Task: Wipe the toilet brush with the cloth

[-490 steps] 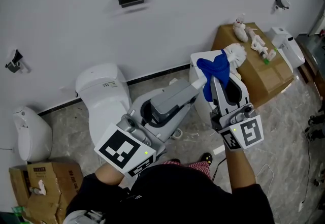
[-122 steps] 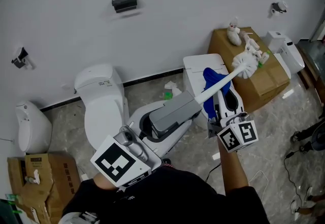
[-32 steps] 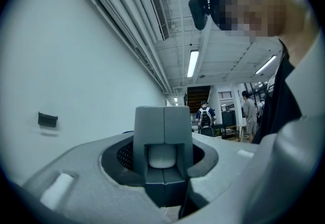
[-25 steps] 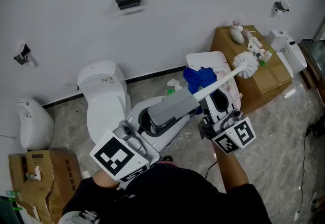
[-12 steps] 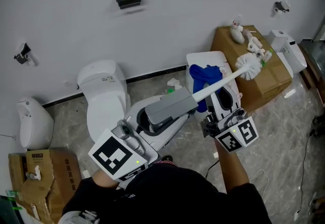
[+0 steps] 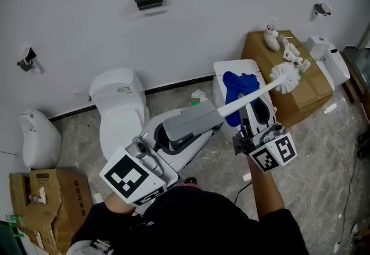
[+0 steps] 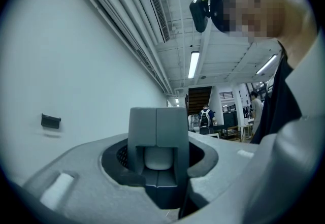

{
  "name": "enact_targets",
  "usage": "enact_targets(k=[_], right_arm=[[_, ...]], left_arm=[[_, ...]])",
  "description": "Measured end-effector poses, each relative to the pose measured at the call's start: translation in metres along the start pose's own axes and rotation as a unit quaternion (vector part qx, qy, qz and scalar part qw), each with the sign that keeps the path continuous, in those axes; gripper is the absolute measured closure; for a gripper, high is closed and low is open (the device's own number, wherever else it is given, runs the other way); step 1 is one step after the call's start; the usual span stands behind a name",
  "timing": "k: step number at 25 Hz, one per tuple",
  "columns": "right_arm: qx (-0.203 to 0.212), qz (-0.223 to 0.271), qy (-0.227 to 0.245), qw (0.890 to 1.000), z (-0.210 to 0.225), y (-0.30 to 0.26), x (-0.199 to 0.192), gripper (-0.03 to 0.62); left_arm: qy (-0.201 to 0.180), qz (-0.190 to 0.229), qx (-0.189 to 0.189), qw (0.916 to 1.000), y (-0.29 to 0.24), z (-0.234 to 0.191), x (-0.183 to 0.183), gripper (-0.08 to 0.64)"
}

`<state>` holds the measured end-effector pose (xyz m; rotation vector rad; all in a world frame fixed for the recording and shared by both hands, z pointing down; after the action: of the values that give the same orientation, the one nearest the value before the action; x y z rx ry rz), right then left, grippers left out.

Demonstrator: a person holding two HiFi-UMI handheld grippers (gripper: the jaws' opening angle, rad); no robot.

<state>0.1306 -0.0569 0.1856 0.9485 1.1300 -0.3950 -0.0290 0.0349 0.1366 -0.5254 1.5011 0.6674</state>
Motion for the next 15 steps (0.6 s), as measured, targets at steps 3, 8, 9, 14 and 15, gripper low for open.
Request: enact_targets(k=[3,8,9,14,15], right_arm=[[-0.005,0.002,0.000,1.000,0.000,0.000,0.000,0.528],[-0.014,0.001,0.002,1.000,0.005,0.002,0.000,0.528],[-0.015,0.001,0.002,1.000,0.006,0.003,0.000,0.528],[-0.025,-0.003,0.000,1.000,0.013,0.007,0.000,0.528],[-0.027,-0.004,0.000,1.000,0.015,0.008,0.000,0.528]], left_arm=[[0.003,0.001,-0.001,1.0000,0.004,-0.002,-0.001,0.393],[0.007,0.001,-0.002,1.0000,0.005,-0.004,-0.002,0.393],[0.008,0.001,-0.002,1.0000,0.005,-0.004,-0.002,0.393],[0.009,-0.003,-0.003,0.9999,0.003,-0.004,-0.003,0.393],[0.009,-0.004,-0.003,0.9999,0.002,-0.004,-0.003,0.393]])
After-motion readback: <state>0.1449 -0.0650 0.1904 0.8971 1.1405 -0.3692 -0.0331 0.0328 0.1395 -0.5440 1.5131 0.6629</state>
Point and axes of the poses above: the fingertips, and each gripper's own axes: y backward along the fingers, z to its right, x out of its top, the point moved 5 cm from there along y, backward along the fingers, and after that the axes turned 7 degrees about x, right-handed, at the moved point
